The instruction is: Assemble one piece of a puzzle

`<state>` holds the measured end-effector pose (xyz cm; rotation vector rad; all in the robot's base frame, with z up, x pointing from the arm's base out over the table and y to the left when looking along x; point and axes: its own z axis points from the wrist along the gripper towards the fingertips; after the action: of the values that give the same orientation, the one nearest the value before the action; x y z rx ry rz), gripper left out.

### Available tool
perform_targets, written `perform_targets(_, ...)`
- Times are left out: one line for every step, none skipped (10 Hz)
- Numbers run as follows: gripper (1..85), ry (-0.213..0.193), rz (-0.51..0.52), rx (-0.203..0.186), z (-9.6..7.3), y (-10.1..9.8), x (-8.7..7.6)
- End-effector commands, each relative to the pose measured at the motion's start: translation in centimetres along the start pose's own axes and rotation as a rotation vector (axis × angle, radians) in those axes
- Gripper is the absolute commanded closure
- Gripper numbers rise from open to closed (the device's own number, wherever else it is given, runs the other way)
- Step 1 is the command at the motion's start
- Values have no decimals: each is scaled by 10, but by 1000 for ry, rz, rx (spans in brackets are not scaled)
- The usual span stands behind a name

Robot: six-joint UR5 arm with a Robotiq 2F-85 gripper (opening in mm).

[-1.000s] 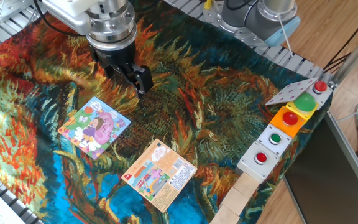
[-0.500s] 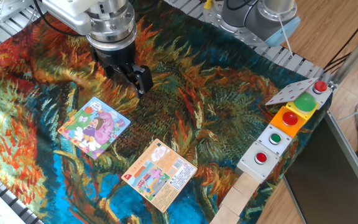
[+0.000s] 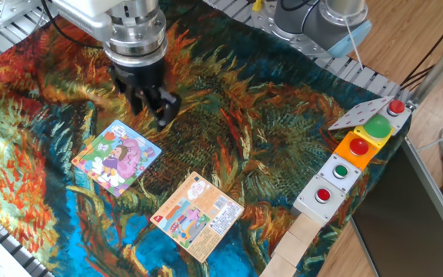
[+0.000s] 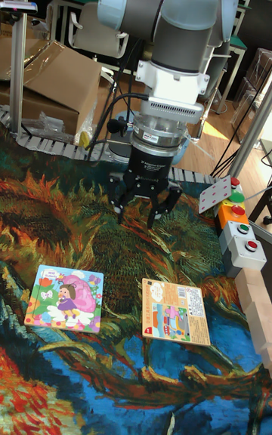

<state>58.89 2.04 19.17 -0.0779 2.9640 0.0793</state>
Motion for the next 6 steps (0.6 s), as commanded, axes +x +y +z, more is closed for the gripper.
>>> perform_targets(843, -75, -120, -50, -3, 19, -20)
perform_targets(843, -51, -197, -38, -5, 18, -15)
perform_targets(843, -21, -237, -52, -7, 25, -8)
perform_targets(843, -37, -381, -22, -10, 19, -12)
perform_targets(843, 28, -385, -21, -11, 17, 5)
perform_targets(843, 18, -382, 16, -11, 9, 0)
